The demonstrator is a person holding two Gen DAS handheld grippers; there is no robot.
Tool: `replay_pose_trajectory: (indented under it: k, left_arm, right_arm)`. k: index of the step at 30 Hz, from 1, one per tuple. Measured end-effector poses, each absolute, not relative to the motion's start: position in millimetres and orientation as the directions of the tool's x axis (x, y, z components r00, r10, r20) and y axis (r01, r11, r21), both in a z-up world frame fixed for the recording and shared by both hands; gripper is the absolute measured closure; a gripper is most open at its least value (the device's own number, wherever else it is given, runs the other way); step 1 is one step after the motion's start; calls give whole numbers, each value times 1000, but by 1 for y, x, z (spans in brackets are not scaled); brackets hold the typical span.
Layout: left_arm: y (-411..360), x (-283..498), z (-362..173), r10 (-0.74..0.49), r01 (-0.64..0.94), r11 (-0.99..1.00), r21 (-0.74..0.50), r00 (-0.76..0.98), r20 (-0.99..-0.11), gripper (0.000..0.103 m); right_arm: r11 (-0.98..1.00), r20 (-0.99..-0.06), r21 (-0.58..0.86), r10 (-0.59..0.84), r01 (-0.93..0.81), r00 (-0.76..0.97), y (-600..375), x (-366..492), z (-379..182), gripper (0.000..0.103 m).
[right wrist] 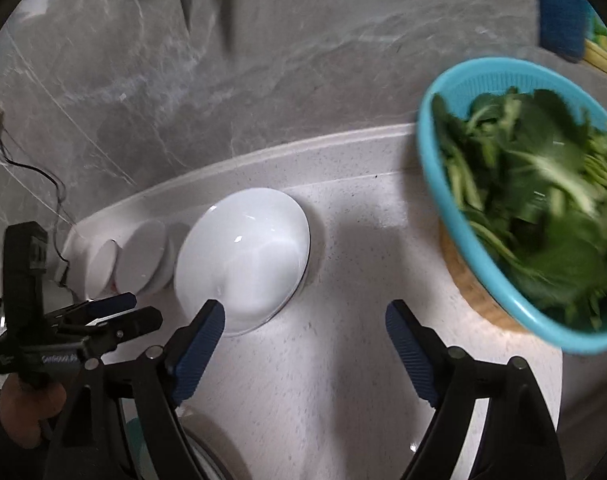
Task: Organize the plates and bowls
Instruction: 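Move both grippers to the large white bowl and close on its rim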
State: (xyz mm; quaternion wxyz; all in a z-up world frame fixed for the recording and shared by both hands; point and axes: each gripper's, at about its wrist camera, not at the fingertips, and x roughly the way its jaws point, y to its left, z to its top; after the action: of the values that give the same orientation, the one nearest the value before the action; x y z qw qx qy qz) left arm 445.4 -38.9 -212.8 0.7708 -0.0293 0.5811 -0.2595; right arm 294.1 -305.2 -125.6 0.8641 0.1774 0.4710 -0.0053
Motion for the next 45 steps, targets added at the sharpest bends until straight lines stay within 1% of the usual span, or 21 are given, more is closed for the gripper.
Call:
replay_pose_trajectory:
  k: [4,9,13,18,23,24,26,27,28,32,34,35,37,38,39,40,41,42,43,44,45]
  left_arm:
    - [-46,460,-224,-435,341,869,-358,184,-881,3]
    - [-50,481,-234,-429,319,876,-361,178,-885,3]
    - [-60,491,-241,-412,340,877,-340,169,-895,5]
    - [-74,500,-242,-394,368,876,-311,174,-903,6]
    - [-84,504,-242,-383,396,871,-293,171,-908,6]
    - [-86,505,-242,-380,401,869,-288,171,-909,8]
    - [-88,507,-245,-381,410,866,-287,168,-909,21]
    - [-89,508,-247,-384,410,864,-293,159,-910,30]
    - [-88,508,-248,-387,411,862,-297,153,-909,34]
    - [-88,508,-251,-373,457,844,-279,128,-919,41]
    - [-88,508,-254,-355,466,846,-260,126,-926,49]
    - [-90,510,-254,-345,469,847,-249,128,-930,51]
    - [-89,511,-256,-329,471,851,-232,132,-935,62]
    - [-89,513,-257,-317,470,855,-218,141,-938,68]
    - [-87,516,-258,-311,465,859,-215,140,-940,78]
    - [-85,518,-258,-314,460,860,-222,133,-940,86]
    - [-84,521,-261,-315,456,860,-230,119,-942,88]
    - [-83,522,-262,-314,456,859,-232,111,-943,90]
    - [-83,523,-266,-305,457,860,-229,101,-947,92]
    - [-83,523,-268,-299,460,860,-223,97,-949,94]
    - [-83,523,-269,-297,462,858,-224,90,-951,94]
  right_arm:
    - [947,-846,271,150,170,512,-300,320,-141,18]
    - [951,-851,261,147,164,504,-299,341,-149,18]
    - [953,-862,255,147,165,486,-302,354,-157,19]
    - [952,-879,256,156,170,451,-302,364,-171,28]
    - [952,-885,259,164,166,437,-301,369,-178,30]
    - [951,-885,261,166,168,435,-301,370,-179,31]
    - [951,-886,262,169,164,433,-302,371,-180,33]
    - [951,-887,262,169,165,430,-303,371,-181,33]
    - [950,-888,263,171,167,427,-303,371,-182,33]
    - [947,-885,273,178,169,431,-307,370,-183,34]
    - [946,-882,279,184,166,433,-307,371,-185,34]
    - [944,-882,284,190,166,432,-308,371,-186,36]
    - [942,-881,294,200,164,428,-308,374,-190,39]
    - [942,-882,295,204,161,425,-308,376,-191,42]
    - [942,-882,295,205,158,423,-307,376,-192,47]
    - [943,-884,294,207,155,419,-307,378,-193,50]
    - [944,-886,293,208,152,415,-307,379,-195,59]
    - [945,-888,292,209,150,409,-306,381,-196,72]
    - [945,-891,291,212,147,402,-305,383,-198,80]
    - [947,-895,288,213,143,393,-305,385,-201,90]
    - [947,-896,289,217,139,388,-303,386,-203,91]
